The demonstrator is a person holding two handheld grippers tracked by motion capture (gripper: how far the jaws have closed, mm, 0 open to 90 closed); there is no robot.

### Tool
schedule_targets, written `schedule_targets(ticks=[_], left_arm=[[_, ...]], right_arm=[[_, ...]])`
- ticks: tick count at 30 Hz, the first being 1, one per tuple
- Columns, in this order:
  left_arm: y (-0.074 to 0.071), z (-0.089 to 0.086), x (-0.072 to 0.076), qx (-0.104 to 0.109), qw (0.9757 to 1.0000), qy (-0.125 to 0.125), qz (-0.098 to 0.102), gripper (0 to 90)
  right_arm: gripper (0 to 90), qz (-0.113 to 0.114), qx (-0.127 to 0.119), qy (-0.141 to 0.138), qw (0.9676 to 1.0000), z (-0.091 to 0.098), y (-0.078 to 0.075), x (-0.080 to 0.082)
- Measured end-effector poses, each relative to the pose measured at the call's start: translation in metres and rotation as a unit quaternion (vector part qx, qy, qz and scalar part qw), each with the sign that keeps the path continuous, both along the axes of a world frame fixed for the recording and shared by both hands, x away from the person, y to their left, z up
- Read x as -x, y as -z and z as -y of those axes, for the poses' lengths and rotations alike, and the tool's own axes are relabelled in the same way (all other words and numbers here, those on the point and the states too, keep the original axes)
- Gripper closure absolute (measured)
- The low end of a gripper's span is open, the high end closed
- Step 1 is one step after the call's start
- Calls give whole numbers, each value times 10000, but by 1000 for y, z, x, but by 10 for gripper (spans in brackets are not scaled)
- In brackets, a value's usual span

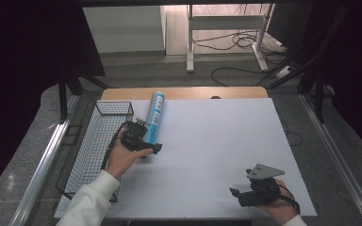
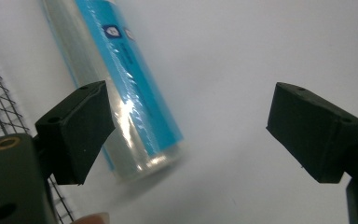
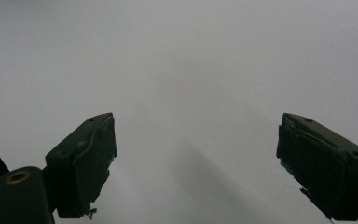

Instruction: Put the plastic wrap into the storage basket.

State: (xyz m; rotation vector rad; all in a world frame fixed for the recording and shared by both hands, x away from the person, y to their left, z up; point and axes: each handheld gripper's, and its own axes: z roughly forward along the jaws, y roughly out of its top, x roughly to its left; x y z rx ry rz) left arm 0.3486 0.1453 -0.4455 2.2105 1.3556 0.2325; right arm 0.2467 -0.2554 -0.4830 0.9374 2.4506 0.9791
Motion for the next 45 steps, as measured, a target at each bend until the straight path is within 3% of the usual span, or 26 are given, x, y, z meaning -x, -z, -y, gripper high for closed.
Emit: schedule_targets(ticks=[14, 28, 38, 45], left_arm=[[4, -1, -42, -180, 9993, -285, -161, 143], [22, -8, -76, -302, 9966, -646, -414, 136], [29, -5, -79, -348, 9957, -647, -559, 130], [22, 2, -73, -382, 9957, -622, -569, 129]], right_arm=[[126, -72, 44, 30, 10000, 1, 2, -1], [125, -104, 64, 61, 9999, 1, 3, -1], [126, -129, 97, 69, 9998, 2, 4, -1], [126, -120, 106, 68, 9998, 0, 4, 0]])
